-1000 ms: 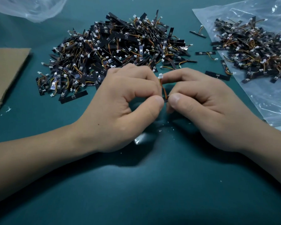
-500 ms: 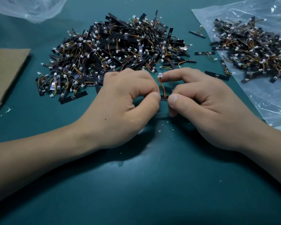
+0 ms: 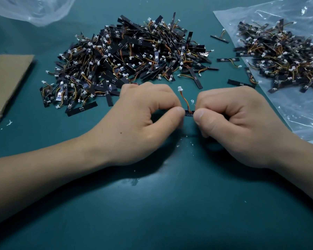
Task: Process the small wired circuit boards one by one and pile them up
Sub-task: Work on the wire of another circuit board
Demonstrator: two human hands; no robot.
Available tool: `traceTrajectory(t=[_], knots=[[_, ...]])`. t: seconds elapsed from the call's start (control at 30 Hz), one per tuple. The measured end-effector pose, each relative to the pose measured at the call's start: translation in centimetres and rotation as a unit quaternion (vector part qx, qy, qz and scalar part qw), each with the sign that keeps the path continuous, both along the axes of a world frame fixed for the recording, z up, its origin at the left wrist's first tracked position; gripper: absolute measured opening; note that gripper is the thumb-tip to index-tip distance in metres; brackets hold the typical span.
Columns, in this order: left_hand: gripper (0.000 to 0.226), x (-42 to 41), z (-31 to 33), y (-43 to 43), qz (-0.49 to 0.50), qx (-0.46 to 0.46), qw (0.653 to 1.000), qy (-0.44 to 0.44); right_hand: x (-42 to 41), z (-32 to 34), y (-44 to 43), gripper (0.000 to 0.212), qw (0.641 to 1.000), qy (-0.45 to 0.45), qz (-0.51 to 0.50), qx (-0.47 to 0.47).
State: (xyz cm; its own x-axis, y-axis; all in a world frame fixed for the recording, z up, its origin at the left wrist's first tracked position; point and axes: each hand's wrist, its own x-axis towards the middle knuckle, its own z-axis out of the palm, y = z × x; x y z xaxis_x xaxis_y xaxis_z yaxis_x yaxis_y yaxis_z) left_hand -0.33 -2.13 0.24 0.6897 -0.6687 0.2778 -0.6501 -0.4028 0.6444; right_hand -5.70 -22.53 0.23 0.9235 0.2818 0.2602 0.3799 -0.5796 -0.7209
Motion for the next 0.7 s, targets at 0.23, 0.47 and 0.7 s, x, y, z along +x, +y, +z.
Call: traceTrajectory(t=[0.23, 0.47, 0.7], knots=[[0.032, 0.1, 0.0, 0.2, 0.023, -0.092, 0.992, 0.077, 0.2, -0.2, -0.2, 0.041, 0.998, 0.040, 0.046, 0.007], [0.042, 0.2, -0.3, 0.1, 0.055, -0.084, 0.990, 0.104, 1.2, -0.8, -0.5, 0.025, 0.962, 0.025, -0.124, 0.241], [0.050, 0.0, -0.4, 0.2, 0.042, -0.003, 0.999, 0.022, 0.0, -0.8, 0.4, 0.015, 0.998, 0.003, -0.055, 0.020]])
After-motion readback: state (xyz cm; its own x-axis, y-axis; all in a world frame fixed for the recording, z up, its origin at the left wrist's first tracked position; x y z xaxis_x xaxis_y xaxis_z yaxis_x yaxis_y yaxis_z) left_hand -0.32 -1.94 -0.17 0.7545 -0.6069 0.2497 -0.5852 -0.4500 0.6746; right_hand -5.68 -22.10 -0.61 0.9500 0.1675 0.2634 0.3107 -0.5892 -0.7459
